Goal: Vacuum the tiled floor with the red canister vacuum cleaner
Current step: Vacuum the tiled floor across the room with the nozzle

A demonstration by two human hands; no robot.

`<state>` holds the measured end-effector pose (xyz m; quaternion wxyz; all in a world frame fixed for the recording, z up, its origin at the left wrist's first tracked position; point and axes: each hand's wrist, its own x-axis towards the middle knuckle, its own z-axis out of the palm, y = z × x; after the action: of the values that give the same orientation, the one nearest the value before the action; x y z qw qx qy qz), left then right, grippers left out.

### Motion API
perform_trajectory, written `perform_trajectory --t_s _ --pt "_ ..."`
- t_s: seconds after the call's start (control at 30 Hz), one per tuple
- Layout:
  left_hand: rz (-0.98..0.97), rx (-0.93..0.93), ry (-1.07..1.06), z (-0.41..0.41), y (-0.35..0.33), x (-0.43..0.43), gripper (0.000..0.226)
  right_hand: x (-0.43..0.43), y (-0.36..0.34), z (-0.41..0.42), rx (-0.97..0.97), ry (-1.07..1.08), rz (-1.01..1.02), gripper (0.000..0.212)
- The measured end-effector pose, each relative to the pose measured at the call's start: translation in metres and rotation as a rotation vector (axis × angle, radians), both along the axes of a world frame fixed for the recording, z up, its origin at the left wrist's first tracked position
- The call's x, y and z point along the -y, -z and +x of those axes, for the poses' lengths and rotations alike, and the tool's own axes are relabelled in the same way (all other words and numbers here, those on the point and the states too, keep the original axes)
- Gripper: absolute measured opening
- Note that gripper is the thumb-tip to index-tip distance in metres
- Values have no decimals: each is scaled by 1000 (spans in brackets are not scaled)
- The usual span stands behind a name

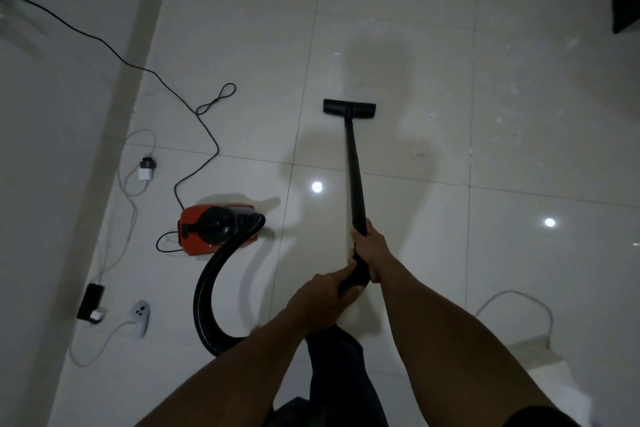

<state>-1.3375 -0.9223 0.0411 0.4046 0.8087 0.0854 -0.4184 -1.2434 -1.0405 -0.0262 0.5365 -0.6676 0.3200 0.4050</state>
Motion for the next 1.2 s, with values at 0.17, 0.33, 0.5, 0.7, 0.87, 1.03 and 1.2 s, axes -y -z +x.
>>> perform_trajectory --t_s 0.17,0.33,0.5,0.7,0.87,1.03,1.2 --pt "14 9 -28 42 -1 6 60 2 -4 48 0 -32 2 57" --pt "46 11 6 94 -12 -1 58 -7 -1 97 -9 -31 20 56" --pt "57 51 59 143 -9 -23 59 -28 5 146 7 -47 24 56" --pt "26 12 38 219 16 -74 60 -81 25 219 18 -29 54 62" --pt "79 -15 -18 281 33 -125 61 -135 32 288 40 -17 54 58" --pt "33 16 -9 357 14 -174 51 -180 40 351 49 -19 36 56" --pt "-6 18 8 430 13 -202 42 -203 45 417 44 -41 15 50"
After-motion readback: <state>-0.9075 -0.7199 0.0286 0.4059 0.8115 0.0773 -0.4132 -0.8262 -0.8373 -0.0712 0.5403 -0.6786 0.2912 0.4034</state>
